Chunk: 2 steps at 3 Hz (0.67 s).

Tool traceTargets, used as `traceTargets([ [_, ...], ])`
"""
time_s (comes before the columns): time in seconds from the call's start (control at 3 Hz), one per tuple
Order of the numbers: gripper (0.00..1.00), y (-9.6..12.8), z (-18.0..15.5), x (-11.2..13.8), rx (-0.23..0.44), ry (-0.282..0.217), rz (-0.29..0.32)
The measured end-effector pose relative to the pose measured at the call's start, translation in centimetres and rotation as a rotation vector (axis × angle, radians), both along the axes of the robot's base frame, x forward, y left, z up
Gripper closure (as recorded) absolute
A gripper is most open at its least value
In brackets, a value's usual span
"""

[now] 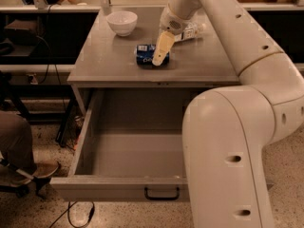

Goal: Pick pepsi can from top drawer and place on counter

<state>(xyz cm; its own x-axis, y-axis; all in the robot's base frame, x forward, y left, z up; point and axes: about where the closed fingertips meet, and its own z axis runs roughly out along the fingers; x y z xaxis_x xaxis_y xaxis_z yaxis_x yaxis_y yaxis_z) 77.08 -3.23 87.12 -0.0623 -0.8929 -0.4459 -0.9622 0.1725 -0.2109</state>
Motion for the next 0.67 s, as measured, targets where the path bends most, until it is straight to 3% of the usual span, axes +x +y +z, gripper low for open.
traceTargets([
  [0.33, 0.0, -3.2, -0.3, -0.3, 0.133, 0.022, -0.076],
  [0.67, 0.0, -10.8, -1.7, -1.9, 0.324, 0.03, -0.231],
])
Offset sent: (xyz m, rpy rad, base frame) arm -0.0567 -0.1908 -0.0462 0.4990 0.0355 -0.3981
